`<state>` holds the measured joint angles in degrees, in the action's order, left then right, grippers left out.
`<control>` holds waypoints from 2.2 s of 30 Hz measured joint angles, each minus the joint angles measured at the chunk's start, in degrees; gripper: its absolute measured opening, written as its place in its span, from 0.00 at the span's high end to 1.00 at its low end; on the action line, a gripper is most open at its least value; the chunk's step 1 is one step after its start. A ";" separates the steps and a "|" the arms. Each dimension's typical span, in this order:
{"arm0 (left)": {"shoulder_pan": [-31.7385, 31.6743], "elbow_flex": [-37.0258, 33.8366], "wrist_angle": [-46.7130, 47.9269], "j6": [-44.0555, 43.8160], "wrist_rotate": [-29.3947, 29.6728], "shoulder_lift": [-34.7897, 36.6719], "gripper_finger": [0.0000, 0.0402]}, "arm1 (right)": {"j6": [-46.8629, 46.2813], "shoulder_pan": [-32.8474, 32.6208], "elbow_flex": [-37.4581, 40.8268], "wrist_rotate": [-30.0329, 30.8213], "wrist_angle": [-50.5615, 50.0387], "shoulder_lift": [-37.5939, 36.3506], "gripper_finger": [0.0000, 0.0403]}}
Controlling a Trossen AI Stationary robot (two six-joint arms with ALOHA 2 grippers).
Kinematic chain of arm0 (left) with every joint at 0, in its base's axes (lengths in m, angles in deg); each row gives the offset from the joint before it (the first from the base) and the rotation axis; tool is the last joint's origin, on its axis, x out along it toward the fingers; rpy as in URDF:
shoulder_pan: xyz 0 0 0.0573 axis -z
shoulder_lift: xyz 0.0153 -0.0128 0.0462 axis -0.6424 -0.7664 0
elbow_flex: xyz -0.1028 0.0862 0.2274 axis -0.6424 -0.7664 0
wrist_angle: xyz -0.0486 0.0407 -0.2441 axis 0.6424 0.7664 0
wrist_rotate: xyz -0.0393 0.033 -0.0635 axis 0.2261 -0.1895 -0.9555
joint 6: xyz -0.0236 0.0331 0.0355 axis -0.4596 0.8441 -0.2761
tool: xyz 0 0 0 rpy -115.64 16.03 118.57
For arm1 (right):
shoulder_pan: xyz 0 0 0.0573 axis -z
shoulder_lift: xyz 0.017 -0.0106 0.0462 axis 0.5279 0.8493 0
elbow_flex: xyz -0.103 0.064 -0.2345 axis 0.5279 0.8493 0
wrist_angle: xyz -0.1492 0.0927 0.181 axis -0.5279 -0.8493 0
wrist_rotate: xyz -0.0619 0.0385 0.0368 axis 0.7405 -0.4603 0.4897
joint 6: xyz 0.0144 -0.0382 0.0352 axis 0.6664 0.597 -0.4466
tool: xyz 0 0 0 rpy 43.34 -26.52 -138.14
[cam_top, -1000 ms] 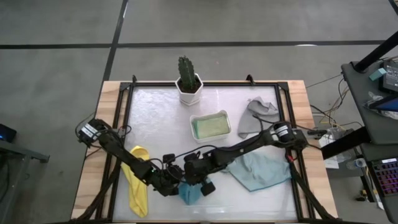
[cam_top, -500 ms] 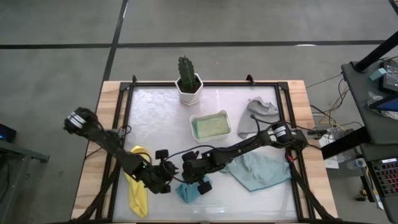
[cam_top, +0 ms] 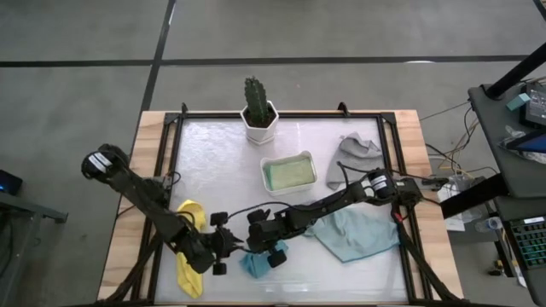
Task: Fold microfiber towels
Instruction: Fold the dark blue towel
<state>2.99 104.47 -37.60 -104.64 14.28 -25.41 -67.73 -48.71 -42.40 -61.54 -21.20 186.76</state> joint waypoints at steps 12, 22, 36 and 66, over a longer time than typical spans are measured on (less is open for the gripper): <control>-0.04 1.10 -2.39 0.40 2.14 -2.87 0.87 | -2.11 0.00 0.02 -0.07 1.81 0.00 0.97; -0.09 1.60 -2.55 2.92 1.63 -0.94 0.87 | -8.60 0.66 0.02 -0.13 2.75 0.00 0.78; 0.00 0.82 -4.12 3.40 -6.31 -1.20 0.87 | -12.27 1.25 0.11 1.07 4.23 -1.22 0.70; -0.39 0.52 -19.35 9.19 -4.33 -9.31 0.87 | -24.43 -5.65 23.91 25.97 31.72 -9.04 0.98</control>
<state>2.60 105.00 -56.95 -95.45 9.95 -34.72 -92.16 -54.36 -18.49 -35.57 10.53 177.71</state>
